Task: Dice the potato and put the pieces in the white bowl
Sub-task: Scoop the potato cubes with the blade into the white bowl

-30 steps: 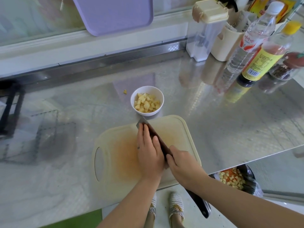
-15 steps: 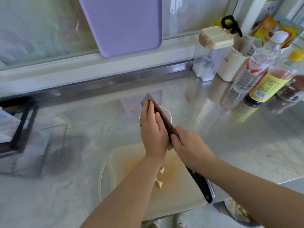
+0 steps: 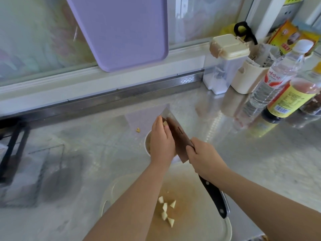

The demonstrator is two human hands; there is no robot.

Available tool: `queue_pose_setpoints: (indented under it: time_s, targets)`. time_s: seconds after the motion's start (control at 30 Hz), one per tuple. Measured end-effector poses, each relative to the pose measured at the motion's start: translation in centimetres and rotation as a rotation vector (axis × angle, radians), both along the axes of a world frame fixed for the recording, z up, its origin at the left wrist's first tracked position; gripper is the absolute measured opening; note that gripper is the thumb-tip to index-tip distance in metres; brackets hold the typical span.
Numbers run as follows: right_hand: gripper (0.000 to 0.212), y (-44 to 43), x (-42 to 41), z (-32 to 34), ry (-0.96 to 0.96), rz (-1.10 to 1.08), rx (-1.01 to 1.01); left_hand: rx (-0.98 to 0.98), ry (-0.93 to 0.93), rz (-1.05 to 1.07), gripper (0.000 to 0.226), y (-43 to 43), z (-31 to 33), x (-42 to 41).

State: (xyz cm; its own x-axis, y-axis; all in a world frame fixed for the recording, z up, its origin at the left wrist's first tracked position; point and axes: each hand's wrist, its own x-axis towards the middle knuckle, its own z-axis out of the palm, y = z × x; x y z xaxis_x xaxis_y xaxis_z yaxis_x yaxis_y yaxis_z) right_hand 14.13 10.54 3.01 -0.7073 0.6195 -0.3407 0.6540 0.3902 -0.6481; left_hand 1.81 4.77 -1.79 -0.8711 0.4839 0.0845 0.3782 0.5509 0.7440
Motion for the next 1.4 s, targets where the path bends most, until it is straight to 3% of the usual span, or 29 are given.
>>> queue_pose_setpoints:
  time_s: [0.1, 0.3, 0.7, 1.0, 1.07, 1.13, 1.23, 1.4]
  targets:
    - [0.027, 0.6, 0.1, 0.1, 0.001, -0.019, 0.001, 0.128, -0.086, -0.003, 0.041, -1.2, 0.3, -0.8]
    - [0.027, 0.9, 0.3, 0.0, 0.002, -0.012, 0.01, 0.009, 0.204, -0.363, 0.039, -3.7, -0.5, -1.6]
    - [0.027, 0.7, 0.4, 0.2, 0.031, 0.017, 0.027, -0.098, 0.307, -0.361, 0.032, -6.4, -1.4, -1.8]
    - [0.024, -0.1, 5.1, -0.2, 0.139, 0.038, -0.023, 0.012, 0.202, -0.316, 0.028, -13.5, -1.1, 3.9]
    - [0.025, -0.7, 7.0, -0.6, 0.132, 0.083, -0.017, 0.011, 0.125, -0.29, 0.038, -15.4, -1.9, 6.5]
    - [0.026, -1.2, 9.0, -1.4, 0.084, 0.142, 0.004, -0.044, 0.065, -0.309, 0.062, -16.7, -2.9, 8.7]
    - [0.026, -1.6, 11.2, -2.7, -0.036, 0.246, 0.044, -0.251, 0.154, -0.381, 0.106, -17.7, -4.7, 10.6]
    - [0.027, -1.3, 13.5, -4.6, -0.166, 0.262, 0.063, -0.361, 0.173, -0.319, 0.117, -16.4, -6.0, 11.3]
